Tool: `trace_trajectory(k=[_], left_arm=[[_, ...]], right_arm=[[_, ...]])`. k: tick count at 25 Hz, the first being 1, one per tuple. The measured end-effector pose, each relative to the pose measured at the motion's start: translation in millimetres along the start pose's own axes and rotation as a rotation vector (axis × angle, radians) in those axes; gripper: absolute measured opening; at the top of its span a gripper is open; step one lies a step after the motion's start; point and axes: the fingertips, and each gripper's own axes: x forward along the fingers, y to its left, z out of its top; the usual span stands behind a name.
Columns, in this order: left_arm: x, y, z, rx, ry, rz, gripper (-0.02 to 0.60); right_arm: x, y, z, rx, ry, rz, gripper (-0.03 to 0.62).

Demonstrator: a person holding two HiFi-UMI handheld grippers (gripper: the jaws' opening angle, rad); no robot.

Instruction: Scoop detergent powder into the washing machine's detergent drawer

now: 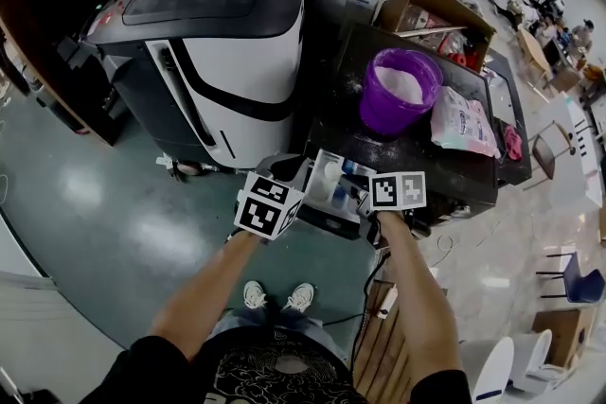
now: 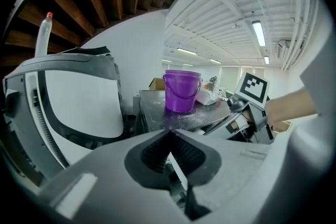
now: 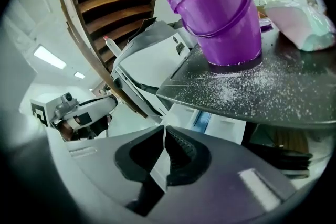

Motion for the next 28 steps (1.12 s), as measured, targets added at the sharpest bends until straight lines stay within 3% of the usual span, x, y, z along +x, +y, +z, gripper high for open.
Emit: trace_trajectory(k=[10, 28], left_arm=[[-4, 1, -8, -0.003, 0.017, 0.001, 0.0], [-11, 6, -11, -0.006, 0.016, 0.013, 0.0]], right_arm=[[4, 0, -1, -0.134, 0.029, -0.085, 0.037], [11, 10, 1, -0.527, 0.104, -0.228, 0.037]])
